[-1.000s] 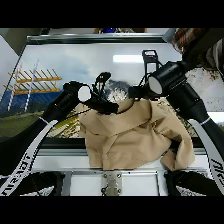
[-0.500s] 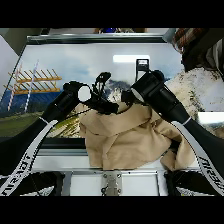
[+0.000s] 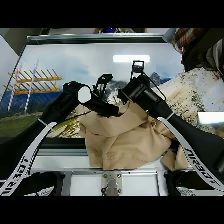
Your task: Fold the clothes and pants, and hang the long-sleeved shirts on hangers.
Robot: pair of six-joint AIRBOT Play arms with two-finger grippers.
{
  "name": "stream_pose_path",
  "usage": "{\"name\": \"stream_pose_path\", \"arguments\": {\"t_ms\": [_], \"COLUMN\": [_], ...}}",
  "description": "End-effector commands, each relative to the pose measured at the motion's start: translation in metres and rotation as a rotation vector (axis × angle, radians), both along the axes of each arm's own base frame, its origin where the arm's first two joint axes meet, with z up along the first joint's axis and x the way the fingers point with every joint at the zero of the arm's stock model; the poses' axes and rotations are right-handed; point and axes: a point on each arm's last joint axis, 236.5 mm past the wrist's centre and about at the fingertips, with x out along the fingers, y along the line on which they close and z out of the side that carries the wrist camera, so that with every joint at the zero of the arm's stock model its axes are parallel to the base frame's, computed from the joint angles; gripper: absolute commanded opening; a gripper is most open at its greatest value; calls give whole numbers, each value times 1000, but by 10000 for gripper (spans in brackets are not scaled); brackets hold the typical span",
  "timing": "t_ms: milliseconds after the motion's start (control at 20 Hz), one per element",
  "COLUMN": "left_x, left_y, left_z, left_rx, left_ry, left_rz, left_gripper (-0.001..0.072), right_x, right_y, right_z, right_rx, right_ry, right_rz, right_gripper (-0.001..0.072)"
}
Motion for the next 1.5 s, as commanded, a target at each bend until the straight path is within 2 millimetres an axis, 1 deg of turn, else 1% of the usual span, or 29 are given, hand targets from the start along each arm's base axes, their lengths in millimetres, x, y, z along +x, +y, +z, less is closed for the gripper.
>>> {"name": "stream_pose_path", "arguments": {"t_ms": [0,150,300,350,400,450,550,650,700,750,800,850,950,1050,1100,1150,1250,1300,1350,1450], "left_x": [-15,-22,-24,-25,-25,-26,-28,-26,-21,-15,-8,0,10,14,13,10,5,4,1,-4], "left_y": [-5,-4,-1,0,0,1,4,10,13,17,21,26,27,23,20,19,16,14,10,3], "left_z": [18,36,49,51,51,49,40,34,33,34,37,42,60,75,77,75,67,64,60,59], "left_rx": [-11,-31,-43,-45,-43,-37,-13,6,6,1,-5,-14,-38,-57,-58,-54,-48,-49,-48,-49], "left_ry": [-35,-70,-99,-103,-104,-97,-66,-49,-51,-59,-65,-76,-109,-141,-148,-145,-130,-127,-124,-125], "left_rz": [-61,-79,-80,-83,-89,-91,-97,-102,-92,-74,-54,-33,-16,-24,-33,-41,-50,-54,-63,-82], "left_gripper": [17,17,17,17,17,17,17,17,17,17,17,17,17,17,17,17,17,17,17,17], "right_x": [10,14,16,16,16,15,14,11,5,-3,-16,-30,-63,-86,-96,-109,-130,-136,-139,-136], "right_y": [-3,-7,-10,-11,-11,-11,-11,-14,-17,-22,-28,-32,-42,-57,-65,-72,-85,-89,-90,-89], "right_z": [-13,-18,-21,-20,-18,-15,0,24,38,50,61,67,78,89,94,98,100,100,100,103], "right_rx": [-43,-65,-69,-71,-80,-86,-102,-132,-150,-156,-147,-121,-49,-31,-39,-46,-54,-44,-32,-21], "right_ry": [-9,-12,-7,-6,-5,-7,-21,-43,-43,-35,-11,26,116,160,179,206,256,256,244,220], "right_rz": [-5,-4,-12,-10,12,35,99,212,272,315,354,385,407,386,377,368,340,313,303,297], "right_gripper": [449,449,445,395,215,92,95,93,19,24,23,23,24,25,25,25,25,25,25,25]}}
